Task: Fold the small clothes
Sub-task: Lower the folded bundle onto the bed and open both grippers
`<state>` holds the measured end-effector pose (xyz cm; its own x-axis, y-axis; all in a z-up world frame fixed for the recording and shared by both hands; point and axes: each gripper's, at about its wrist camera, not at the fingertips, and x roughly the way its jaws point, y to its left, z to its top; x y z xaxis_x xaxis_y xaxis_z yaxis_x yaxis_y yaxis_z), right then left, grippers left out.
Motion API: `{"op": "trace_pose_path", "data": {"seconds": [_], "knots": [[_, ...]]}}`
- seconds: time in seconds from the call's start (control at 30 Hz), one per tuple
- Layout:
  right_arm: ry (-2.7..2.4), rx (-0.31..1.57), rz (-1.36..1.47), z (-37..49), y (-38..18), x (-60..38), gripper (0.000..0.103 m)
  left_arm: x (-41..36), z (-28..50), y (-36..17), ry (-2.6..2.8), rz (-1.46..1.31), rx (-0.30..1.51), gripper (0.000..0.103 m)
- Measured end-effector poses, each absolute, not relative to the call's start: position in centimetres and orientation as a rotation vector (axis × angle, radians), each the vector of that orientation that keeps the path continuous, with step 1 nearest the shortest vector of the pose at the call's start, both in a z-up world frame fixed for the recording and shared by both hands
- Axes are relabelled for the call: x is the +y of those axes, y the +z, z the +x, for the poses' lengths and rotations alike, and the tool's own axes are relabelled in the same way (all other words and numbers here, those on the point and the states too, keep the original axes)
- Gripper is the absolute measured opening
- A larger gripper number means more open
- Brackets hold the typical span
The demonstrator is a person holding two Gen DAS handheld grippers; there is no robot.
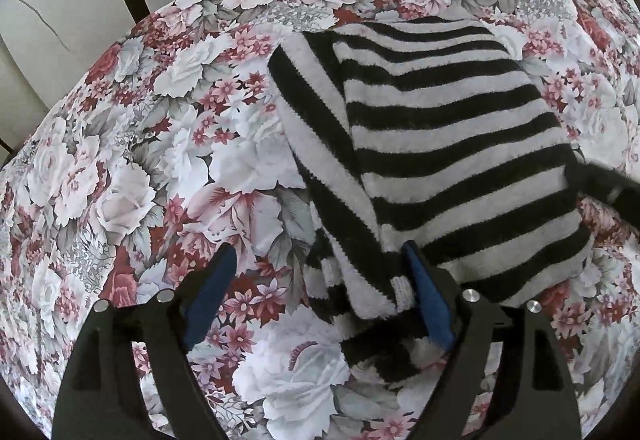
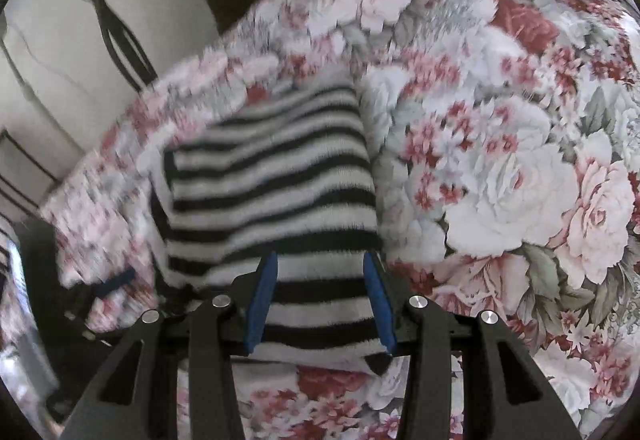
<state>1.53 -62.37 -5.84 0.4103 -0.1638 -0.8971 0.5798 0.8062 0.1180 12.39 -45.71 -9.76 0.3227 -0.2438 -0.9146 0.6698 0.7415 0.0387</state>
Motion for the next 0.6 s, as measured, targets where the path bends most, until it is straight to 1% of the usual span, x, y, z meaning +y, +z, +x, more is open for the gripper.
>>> {"op": "trace_pose_path", "data": {"seconds": [0.07, 0.17, 0.27, 0.47, 0.53, 0.6], "knots": [[-0.490, 1.094, 0.423, 1.7, -7.0, -62.2, 0.046, -45.6, 12.5, -10.1, -0.623, 0.459, 1.092, 0.087], [-0.488, 1.115, 0.429, 1.7, -7.5, -62.3, 0.048, -45.5, 12.7, -10.4, -0.619, 0.461, 1.097, 0.089], [-0.492, 1.118, 0.413, 1.8, -7.5, -62.1, 0.048, -45.4, 12.7, -10.5, -0.621, 0.459, 1.100, 0.090], [-0.488, 1.024, 0.448, 2.0, -5.2, -62.4, 0.048, -44.1, 13.9, -8.2, -0.655, 0.346, 1.142, 0.087], [-0.479, 1.009, 0.455, 1.9, -4.4, -62.1, 0.050, -43.9, 13.7, -7.5, -0.654, 0.346, 1.141, 0.086], [-0.487, 1.008, 0.438, 1.7, -3.7, -61.4, 0.056, -43.8, 12.9, -6.9, -0.655, 0.367, 1.121, 0.085]]}}
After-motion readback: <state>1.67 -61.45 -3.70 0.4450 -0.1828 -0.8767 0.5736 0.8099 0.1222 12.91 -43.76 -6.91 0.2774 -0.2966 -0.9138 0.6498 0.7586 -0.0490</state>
